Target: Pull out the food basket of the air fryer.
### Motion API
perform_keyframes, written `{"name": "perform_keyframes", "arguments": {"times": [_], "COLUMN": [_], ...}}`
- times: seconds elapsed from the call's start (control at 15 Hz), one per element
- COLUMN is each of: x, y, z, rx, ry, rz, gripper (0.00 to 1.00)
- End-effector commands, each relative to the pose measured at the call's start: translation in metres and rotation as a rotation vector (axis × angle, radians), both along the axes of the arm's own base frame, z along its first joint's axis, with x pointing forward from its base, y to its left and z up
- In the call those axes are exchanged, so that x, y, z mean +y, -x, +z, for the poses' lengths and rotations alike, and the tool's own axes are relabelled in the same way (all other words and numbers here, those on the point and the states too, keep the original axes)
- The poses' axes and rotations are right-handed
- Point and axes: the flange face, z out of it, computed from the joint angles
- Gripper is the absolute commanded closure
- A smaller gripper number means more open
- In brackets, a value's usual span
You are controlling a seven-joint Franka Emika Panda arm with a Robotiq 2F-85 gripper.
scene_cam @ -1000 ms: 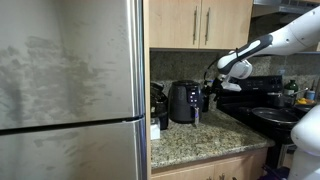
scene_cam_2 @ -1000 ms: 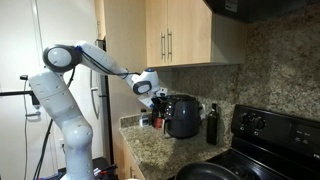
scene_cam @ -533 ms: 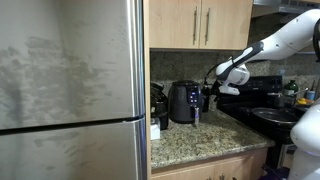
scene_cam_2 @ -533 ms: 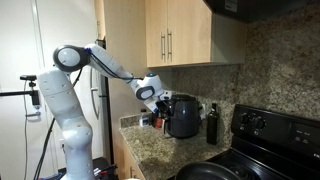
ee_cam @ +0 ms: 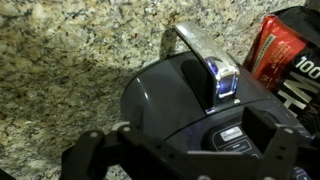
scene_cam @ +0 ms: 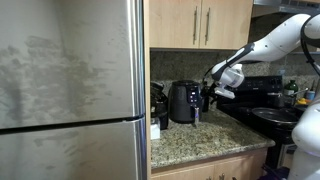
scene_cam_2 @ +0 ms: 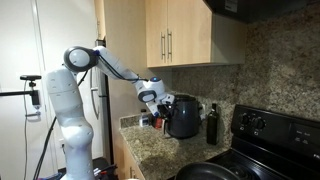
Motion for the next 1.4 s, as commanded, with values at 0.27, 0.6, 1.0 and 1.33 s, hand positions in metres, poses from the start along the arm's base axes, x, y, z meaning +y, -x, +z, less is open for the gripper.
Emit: {"name": "perform_keyframes", "arguments": {"times": [0.27,0.6,1.0,1.33], "x": [-0.001,0.000,0.004,0.004], "y": [-0.005,-0.004,-0.005,-0.004], "z": [-0.012,-0.007,-0.007,-0.010], "rx": [-0.005,-0.010,-0.023,-0.003], "ry": [-0.009,-0.016,-0.051,-0.059], "rz": [-0.024,-0.034,-0.048,-0.076], "gripper": [0.00,0.00,0.00,0.00]}}
